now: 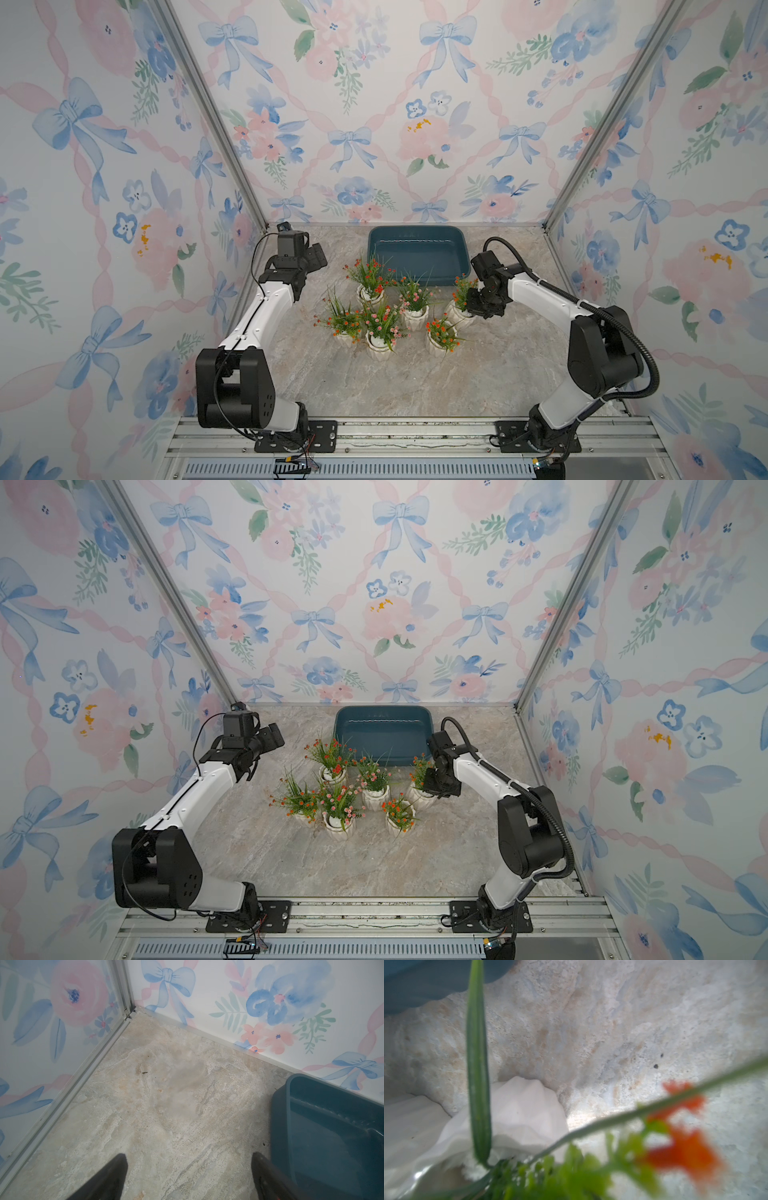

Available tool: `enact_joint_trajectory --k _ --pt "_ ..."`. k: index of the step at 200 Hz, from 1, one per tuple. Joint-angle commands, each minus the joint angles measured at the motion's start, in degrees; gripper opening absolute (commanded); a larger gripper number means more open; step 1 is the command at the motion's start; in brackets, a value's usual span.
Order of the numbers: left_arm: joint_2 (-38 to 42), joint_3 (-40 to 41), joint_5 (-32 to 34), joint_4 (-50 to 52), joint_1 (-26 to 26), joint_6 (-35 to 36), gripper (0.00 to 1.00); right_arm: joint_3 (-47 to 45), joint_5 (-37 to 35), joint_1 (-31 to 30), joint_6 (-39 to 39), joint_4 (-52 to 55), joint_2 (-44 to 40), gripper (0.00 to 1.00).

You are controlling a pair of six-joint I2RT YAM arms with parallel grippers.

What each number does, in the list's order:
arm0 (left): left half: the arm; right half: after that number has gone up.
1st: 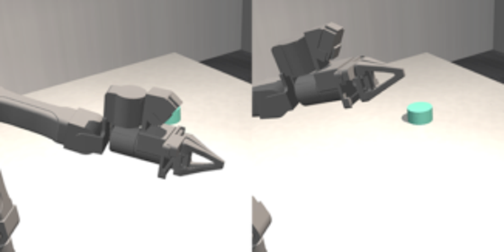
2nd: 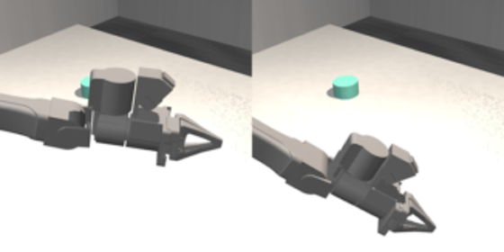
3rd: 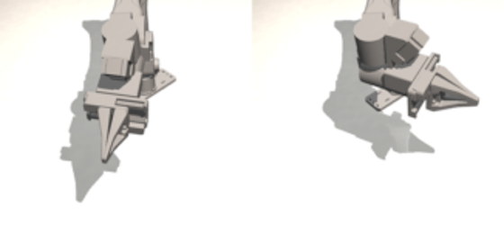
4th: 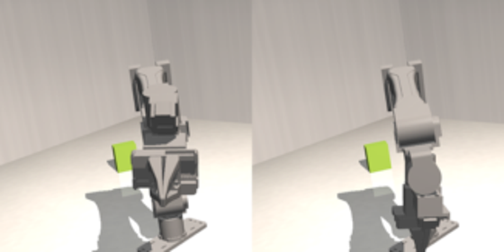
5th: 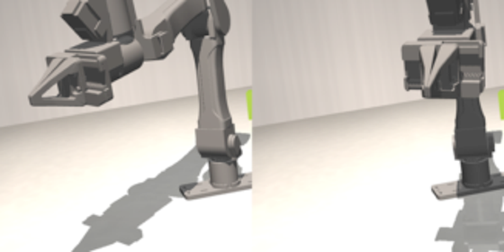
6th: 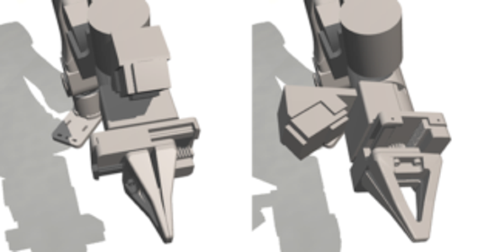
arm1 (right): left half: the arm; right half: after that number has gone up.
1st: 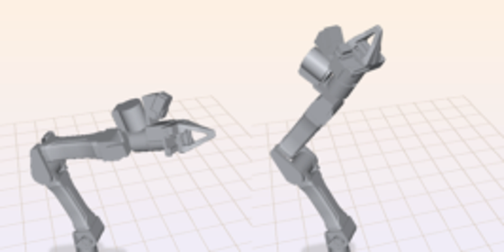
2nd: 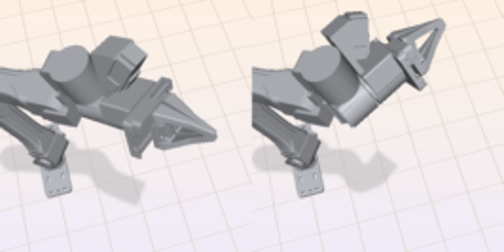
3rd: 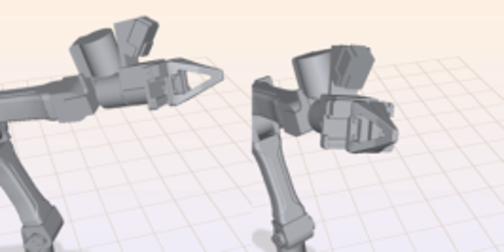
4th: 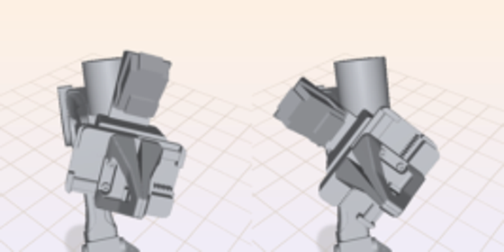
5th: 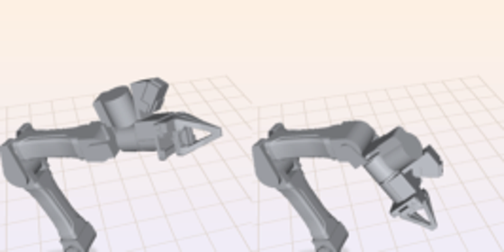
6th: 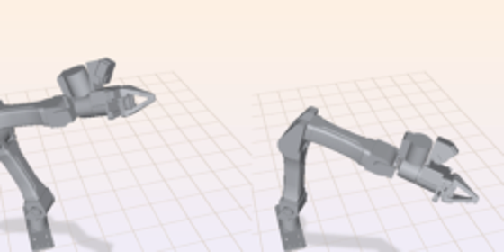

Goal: Put the potted gypsophila into the storage box
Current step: Pick up the baby's breath potted plant from the center of the board, then place the baby's breath potted plant at the storage box.

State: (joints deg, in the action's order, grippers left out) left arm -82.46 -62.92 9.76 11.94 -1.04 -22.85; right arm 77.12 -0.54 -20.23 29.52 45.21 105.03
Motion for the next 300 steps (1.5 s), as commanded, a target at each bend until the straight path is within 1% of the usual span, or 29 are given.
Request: enact_joint_trajectory --k 1,95,151,218,264,300 --pt "0.12 -0.83 -0.35 0.71 0.25 -0.37 0.94 2.66 -0.02 -0.95 -0.47 1.41 0.85 0.1" --pt "0.04 -0.77 -0.18 0.71 0.25 -0.33 0.94 6.24 -0.62 -1.45 -1.99 5.08 -0.42 0.11" --pt "0.13 -0.83 -0.44 0.71 0.26 -0.35 0.94 13.6 -0.43 -1.74 -4.35 10.11 -0.29 0.11" --pt "0.7 -0.92 -0.29 0.7 0.33 -0.09 0.94 30.02 -0.99 -1.7 -7.85 19.14 4.45 0.12" --pt "0.68 -0.98 -0.79 0.71 0.6 -0.13 0.94 45.6 -1.79 -1.0 -9.34 25.11 10.3 0.12" --pt "0.79 -0.98 -1.45 0.71 0.77 -0.35 0.93 61.75 -1.83 0.48 -9.83 29.8 18.99 0.12"
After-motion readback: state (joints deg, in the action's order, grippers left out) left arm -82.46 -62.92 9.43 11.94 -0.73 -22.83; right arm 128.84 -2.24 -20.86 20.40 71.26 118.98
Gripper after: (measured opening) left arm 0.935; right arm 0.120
